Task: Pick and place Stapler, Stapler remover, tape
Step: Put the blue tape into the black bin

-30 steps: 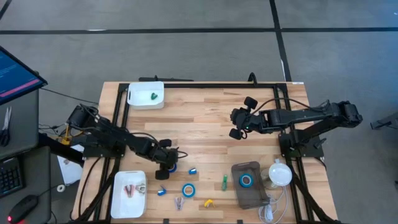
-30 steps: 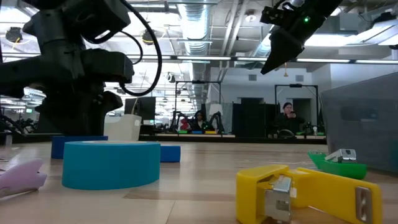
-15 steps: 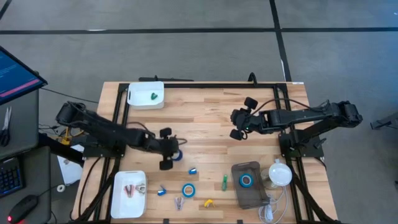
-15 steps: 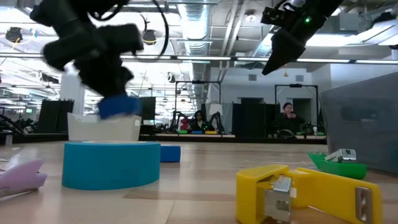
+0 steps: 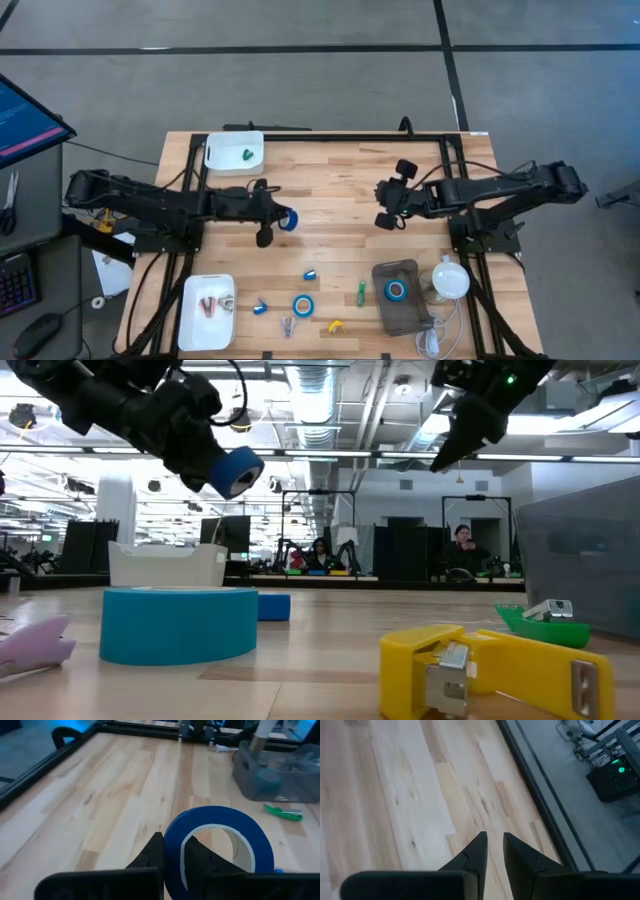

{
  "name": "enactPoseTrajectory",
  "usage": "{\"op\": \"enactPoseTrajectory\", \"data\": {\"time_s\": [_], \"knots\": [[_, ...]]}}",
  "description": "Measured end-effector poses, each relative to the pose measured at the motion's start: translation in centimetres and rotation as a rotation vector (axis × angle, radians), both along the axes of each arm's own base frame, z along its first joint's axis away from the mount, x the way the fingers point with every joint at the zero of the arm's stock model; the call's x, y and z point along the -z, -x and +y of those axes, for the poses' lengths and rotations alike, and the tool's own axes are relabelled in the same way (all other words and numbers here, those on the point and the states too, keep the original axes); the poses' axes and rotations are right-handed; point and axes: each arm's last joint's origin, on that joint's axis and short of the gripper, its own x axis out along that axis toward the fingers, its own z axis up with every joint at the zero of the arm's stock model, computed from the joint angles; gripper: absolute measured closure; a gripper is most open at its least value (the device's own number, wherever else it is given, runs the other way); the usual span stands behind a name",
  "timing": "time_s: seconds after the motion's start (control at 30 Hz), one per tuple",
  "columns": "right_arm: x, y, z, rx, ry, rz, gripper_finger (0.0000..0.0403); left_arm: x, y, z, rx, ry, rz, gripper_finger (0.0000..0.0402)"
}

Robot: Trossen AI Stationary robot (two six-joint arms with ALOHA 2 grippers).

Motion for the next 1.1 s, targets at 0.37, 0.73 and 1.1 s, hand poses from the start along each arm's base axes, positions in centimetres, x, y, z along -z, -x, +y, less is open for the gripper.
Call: {"op": "enactPoseTrajectory", "data": {"time_s": [0.37,0.73,1.1], "knots": [[-1.7,2.4,0.8,-0.033,-0.035,-0.199,0.0349,-1.7,-1.4,2.1,0.020,-0.106,-0.246,0.0381],[3.1,4.7,2.1,-0.088,-0.188,-0.493,0.0349,-1.4,-3.2,4.0,0.083,-0.041,-0.326,0.0381],[1.7,4.0,2.0,-0.160,-0.143,-0.975,0.0349,-3.8,-4.4,4.2,0.090,-0.083,-0.410,0.0381]]}}
